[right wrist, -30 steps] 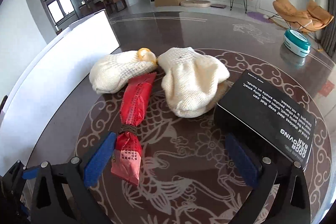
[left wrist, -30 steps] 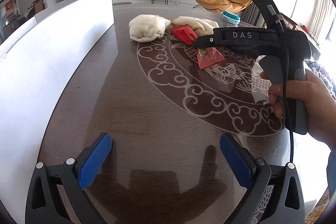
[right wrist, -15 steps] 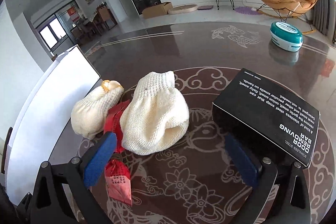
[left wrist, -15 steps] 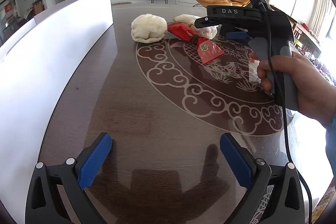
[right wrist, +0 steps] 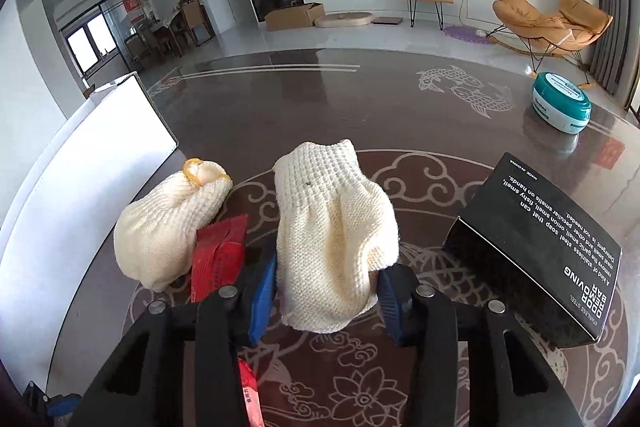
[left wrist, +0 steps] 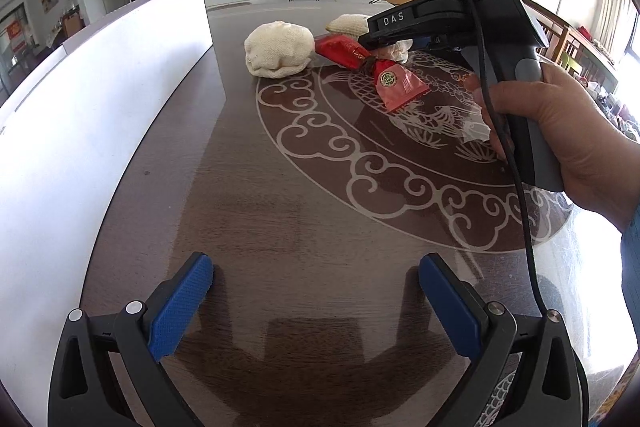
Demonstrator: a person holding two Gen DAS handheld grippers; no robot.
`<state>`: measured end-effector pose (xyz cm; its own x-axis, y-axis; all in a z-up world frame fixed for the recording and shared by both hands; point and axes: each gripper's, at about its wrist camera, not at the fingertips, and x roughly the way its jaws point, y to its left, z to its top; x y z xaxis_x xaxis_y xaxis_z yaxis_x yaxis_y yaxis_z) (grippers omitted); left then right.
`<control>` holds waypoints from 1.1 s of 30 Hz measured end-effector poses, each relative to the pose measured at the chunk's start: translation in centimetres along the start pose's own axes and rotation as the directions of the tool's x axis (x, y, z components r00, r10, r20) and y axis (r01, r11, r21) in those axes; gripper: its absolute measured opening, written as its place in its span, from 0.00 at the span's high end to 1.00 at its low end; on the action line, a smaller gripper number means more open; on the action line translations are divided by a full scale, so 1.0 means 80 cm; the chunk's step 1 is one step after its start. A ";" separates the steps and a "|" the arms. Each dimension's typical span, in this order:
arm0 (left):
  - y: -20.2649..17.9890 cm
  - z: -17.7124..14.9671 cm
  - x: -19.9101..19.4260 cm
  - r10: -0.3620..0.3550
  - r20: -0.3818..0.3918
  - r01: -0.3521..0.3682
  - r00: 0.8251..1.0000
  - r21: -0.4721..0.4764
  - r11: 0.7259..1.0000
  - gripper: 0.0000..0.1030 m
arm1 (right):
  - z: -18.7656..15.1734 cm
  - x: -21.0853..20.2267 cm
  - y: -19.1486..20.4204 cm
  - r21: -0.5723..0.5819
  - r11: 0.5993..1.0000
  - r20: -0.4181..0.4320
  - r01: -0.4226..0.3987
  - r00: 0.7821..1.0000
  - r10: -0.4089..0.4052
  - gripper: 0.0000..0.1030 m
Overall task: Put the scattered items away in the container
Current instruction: 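Close the right tool on the white knit bag and lift it, then close the left tool on the red candy bag while the right tool holds the knit bag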
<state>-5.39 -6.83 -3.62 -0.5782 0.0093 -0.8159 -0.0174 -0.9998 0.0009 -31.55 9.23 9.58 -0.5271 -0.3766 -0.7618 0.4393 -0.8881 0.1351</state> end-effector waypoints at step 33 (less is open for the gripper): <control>-0.026 -0.018 -0.024 -0.165 0.008 0.166 0.986 -0.023 0.986 0.00 | -0.284 -0.248 -0.080 0.117 0.962 -0.009 0.247 0.969 -0.248 0.58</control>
<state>-3.07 -4.82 -2.90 -0.5742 0.1747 -0.7999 -0.0937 -0.9846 -0.1477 -7.37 28.39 9.43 -0.6132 -0.1421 -0.7770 0.2068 -0.9783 0.0157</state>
